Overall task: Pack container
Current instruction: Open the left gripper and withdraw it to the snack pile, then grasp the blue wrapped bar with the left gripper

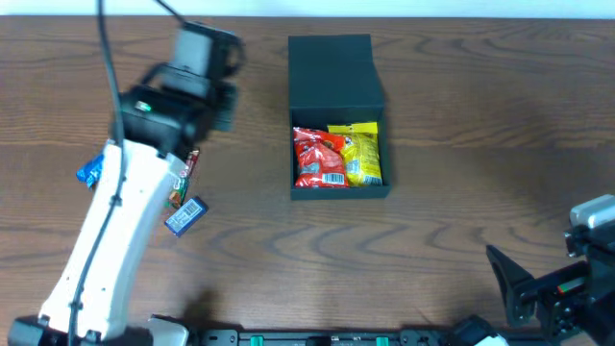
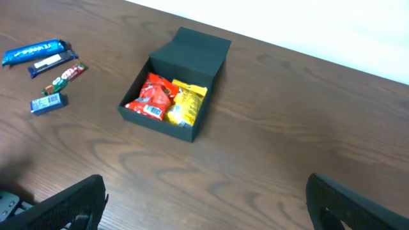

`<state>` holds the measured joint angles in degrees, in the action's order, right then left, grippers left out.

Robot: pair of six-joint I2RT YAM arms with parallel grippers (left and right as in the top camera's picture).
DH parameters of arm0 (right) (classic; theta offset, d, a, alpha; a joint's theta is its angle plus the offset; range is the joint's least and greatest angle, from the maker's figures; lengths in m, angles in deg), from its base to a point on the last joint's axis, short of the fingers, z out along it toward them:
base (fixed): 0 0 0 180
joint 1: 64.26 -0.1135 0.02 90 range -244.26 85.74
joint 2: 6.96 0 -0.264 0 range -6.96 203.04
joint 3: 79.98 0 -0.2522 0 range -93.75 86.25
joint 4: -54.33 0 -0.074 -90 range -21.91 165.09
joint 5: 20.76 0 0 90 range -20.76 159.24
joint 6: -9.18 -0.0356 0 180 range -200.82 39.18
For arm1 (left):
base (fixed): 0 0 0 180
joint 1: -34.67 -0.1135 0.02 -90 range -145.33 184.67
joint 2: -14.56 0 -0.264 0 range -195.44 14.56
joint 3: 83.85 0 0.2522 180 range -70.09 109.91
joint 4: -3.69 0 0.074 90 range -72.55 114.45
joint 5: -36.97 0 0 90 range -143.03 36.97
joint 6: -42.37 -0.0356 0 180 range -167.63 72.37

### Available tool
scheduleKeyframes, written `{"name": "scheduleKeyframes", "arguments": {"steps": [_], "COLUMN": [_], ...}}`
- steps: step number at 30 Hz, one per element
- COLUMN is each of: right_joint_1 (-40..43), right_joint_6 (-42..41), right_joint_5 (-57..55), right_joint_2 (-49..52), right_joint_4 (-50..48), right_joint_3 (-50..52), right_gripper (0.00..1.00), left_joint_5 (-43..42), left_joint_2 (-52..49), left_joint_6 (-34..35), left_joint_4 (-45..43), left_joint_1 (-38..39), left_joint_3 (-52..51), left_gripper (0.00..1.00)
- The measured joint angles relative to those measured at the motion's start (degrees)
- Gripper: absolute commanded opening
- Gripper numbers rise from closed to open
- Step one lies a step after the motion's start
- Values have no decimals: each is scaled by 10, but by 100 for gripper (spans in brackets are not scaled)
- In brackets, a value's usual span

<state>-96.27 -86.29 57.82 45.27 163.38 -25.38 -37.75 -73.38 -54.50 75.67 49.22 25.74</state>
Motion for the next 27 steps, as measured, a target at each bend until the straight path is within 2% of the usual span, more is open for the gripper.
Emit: {"name": "scheduleKeyframes", "arguments": {"steps": [2, 3, 5, 7, 8, 10, 11, 18, 23, 27], "right_joint_1": [0, 0, 0, 0, 0, 0, 0, 0, 0, 0], "right_joint_6": [0, 0, 0, 0, 0, 0, 0, 0, 0, 0], "right_joint_5": [0, 0, 0, 0, 0, 0, 0, 0, 0, 0], "right_joint_2": [0, 0, 0, 0, 0, 0, 0, 0, 0, 0], "right_joint_4": [0, 0, 0, 0, 0, 0, 0, 1, 1, 2], "right_joint_3": [0, 0, 0, 0, 0, 0, 0, 0, 0, 0], "right_gripper": [99, 99, 99, 99, 99, 99, 99, 99, 99, 99], "left_joint_5": [-12, -19, -47, -79, -94, -113, -120, -185, -226, -242], "left_joint_2": [-10, -13, -19, -27, -33, -49, -60, -149, -186, -225], "left_joint_6": [-52, -71, -125, -170, -196, -232, -245, -285, -325, -372], "left_joint_4": [0, 1, 0, 0, 1, 0, 0, -14, -16, -30], "left_joint_1": [-63, -84, -143, -194, -222, -265, -284, -369, -390, -391], "left_joint_3": [0, 0, 0, 0, 0, 0, 0, 0, 0, 0], "left_gripper": [7, 12, 29, 33, 39, 61, 66, 84, 90, 91]}}
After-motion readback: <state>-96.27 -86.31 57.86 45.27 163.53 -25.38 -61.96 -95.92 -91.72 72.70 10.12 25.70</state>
